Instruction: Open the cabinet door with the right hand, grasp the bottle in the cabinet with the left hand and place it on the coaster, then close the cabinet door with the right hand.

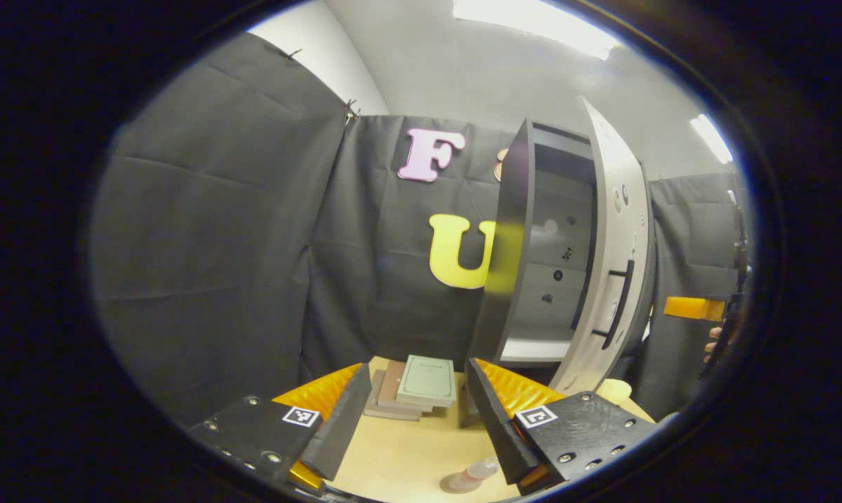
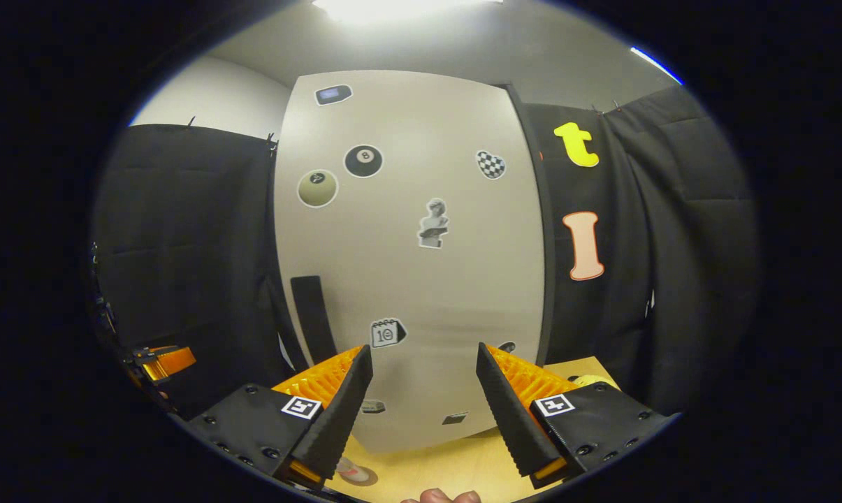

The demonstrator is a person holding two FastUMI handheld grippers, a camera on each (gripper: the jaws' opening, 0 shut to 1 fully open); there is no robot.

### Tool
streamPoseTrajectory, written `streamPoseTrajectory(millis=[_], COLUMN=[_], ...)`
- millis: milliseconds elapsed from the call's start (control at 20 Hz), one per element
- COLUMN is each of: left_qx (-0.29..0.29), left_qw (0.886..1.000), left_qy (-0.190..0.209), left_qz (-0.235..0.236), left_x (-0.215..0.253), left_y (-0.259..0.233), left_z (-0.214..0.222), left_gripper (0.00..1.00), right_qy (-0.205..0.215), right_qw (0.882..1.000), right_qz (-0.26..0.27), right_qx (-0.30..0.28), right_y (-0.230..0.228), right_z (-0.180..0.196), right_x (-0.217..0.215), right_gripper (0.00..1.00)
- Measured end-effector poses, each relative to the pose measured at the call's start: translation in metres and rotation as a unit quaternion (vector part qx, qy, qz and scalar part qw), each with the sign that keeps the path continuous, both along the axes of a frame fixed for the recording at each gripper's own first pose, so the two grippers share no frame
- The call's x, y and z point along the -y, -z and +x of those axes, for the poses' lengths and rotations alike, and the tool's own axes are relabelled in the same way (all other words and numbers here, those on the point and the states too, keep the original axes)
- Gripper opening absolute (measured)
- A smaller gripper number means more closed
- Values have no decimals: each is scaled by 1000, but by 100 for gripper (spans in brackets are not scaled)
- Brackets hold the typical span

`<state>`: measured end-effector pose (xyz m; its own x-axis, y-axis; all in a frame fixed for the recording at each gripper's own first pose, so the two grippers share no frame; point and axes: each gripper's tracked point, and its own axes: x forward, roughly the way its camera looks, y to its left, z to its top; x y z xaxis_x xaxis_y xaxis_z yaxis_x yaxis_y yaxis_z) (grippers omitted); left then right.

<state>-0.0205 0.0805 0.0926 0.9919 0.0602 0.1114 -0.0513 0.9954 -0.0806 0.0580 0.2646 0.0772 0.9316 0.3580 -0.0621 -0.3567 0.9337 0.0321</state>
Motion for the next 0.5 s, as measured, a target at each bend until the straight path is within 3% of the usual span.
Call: streamPoseTrajectory(millis=[200, 350, 500], left_qx=[26, -3, -7], left_qw=[999, 999, 1000], left_qy=[-21, -20, -6], left_qz=[41, 32, 4], left_x=[34, 72, 114], left_y=[-21, -12, -12], left_z=[2, 6, 9], left_gripper=[83, 83, 84], right_qy=[26, 56, 50], right_qw=[999, 998, 999], right_qz=[20, -1, -14], right_qx=[-8, -1, -4], right_y=[8, 17, 28], right_z=[6, 13, 9], right_x=[58, 104, 133], right_gripper=[95, 95, 95])
